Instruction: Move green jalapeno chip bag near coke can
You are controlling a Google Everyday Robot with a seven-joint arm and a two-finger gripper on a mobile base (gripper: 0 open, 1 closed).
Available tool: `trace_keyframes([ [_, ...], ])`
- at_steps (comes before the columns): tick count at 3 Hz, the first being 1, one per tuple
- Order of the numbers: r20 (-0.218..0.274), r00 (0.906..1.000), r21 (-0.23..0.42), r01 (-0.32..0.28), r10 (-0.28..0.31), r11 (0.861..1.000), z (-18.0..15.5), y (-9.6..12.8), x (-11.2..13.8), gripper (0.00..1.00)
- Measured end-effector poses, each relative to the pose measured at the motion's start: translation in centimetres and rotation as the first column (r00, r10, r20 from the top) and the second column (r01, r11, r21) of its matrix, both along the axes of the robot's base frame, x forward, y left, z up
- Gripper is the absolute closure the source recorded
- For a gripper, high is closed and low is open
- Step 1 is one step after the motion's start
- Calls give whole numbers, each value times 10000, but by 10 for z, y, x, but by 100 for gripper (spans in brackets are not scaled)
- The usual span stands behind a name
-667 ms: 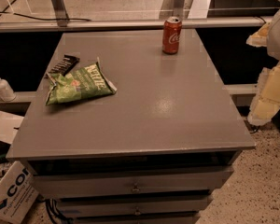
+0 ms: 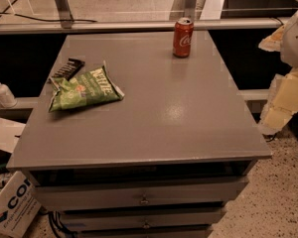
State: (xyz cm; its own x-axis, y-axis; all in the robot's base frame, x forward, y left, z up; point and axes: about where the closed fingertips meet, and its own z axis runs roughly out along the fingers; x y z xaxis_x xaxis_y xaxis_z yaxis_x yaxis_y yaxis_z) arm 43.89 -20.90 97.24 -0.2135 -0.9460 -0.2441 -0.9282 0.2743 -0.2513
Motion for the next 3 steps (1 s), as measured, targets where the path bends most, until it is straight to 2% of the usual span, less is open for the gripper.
trace_keyframes([
  [1,250,9995,844,-213,192,9962,-18,23,2,0],
  [2,449,9980,2270,-538,447,9724,-46,61,10,0],
  [3,574,9967,3723,-745,572,9251,-71,108,19,0],
])
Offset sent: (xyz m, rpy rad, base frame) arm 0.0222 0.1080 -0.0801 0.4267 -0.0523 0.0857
